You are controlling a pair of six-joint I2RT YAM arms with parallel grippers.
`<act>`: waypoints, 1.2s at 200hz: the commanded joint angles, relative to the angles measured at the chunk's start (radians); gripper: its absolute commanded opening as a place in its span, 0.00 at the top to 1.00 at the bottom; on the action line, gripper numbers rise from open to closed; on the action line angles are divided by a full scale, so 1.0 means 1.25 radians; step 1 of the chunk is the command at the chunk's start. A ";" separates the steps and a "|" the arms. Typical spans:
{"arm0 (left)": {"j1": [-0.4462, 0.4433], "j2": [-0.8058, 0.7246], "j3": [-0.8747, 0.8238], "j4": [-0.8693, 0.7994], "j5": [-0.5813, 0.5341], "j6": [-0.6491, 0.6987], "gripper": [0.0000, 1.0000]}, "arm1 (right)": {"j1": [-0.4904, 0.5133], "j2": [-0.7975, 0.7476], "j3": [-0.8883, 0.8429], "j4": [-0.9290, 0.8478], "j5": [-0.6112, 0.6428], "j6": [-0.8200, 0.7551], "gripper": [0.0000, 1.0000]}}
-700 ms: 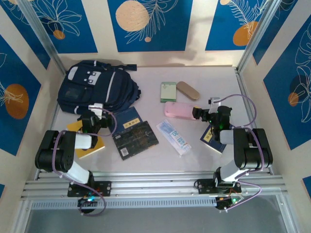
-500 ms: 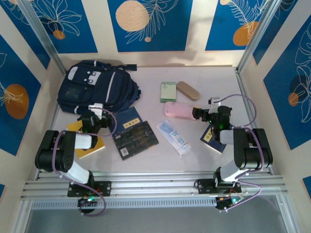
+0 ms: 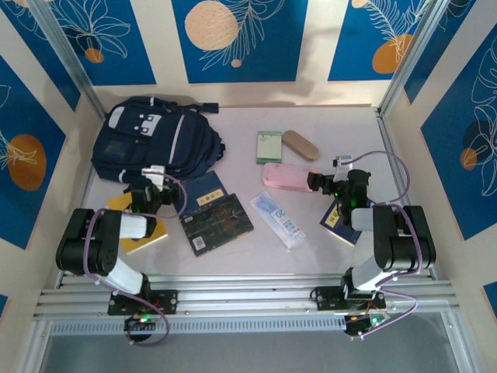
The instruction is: Pack the student bag
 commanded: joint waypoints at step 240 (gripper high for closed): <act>-0.240 -0.503 0.590 -1.113 0.075 -0.219 0.00 | 0.559 -0.563 0.460 -0.878 0.250 -0.002 0.01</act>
